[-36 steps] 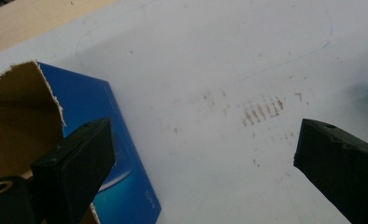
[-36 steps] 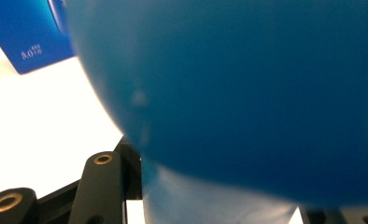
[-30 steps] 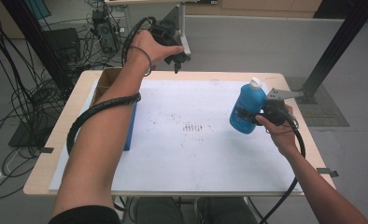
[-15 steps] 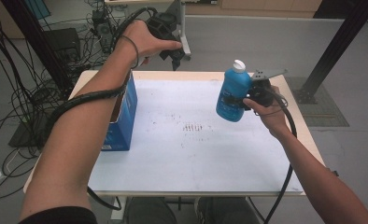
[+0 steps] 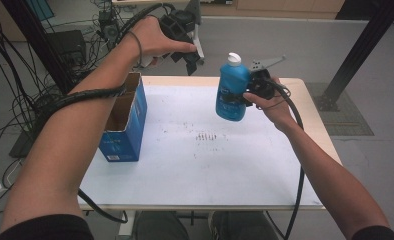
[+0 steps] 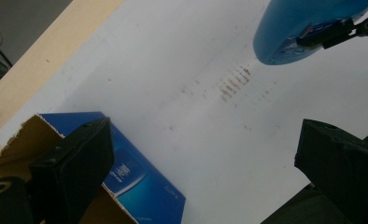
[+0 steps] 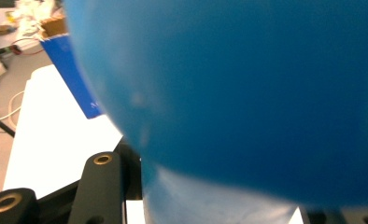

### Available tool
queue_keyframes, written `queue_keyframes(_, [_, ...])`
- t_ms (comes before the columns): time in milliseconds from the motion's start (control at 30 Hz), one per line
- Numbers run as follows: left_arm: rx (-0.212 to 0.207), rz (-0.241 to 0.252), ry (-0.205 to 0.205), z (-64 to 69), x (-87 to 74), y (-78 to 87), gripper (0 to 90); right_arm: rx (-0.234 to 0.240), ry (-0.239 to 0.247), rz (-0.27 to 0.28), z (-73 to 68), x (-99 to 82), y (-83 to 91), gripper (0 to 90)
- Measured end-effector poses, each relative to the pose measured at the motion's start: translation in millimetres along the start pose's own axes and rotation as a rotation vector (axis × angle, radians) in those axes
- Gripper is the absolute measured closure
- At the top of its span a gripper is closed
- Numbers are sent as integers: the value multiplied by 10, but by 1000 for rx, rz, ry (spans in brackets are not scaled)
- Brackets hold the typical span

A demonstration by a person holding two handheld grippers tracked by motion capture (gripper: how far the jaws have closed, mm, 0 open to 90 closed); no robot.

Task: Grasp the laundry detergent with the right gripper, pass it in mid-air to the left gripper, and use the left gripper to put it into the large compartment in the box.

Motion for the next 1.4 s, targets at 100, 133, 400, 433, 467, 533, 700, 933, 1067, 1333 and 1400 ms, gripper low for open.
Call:
queue_keyframes(100, [-9, 12, -30, 19, 13, 24, 52, 33, 14, -3, -36, 79, -88, 455])
queue_keyframes(133, [-17, 14, -40, 27, 19, 42, 52, 45, 19, -5, -50, 99, -118, 455])
queue_keyframes(400, [-20, -9, -138, 93, 4, 151, 52, 136, 57, -22, -192, 171, -330, 454])
queue_keyframes(433, [-22, -16, -151, 101, -4, 163, 53, 143, 61, -23, -205, 172, -346, 454])
queue_keyframes(467, [-23, -19, -167, 113, -14, 172, 53, 151, 65, -24, -222, 173, -367, 454])
queue_keyframes(533, [-31, -27, -186, 133, -33, 185, 53, 173, 74, -24, -262, 173, -410, 454])
queue_keyframes(700, [-53, -33, -236, 211, -84, 195, 55, 221, 98, -30, -384, 184, -525, 454])
queue_keyframes(933, [-102, -42, -294, 320, -149, 229, 55, 272, 132, -26, -536, 206, -671, 453])
queue_keyframes(1067, [-109, -66, -329, 376, -173, 226, 57, 290, 144, -29, -587, 207, -709, 453])
queue_keyframes(1333, [-131, -97, -372, 451, -235, 178, 59, 338, 174, -19, -744, 206, -760, 453])
queue_keyframes(1400, [-134, -108, -379, 471, -250, 157, 60, 346, 181, -17, -777, 202, -765, 453])
Point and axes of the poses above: each handheld gripper's, and its own axes: y roughly backward along the jaws, x roughly out of its top, z roughly to its right, the point moved 4 cm from there along -y, roughly forward along the jaws, and after that the axes turned 7 degrees about z, right-handed, at the moved point
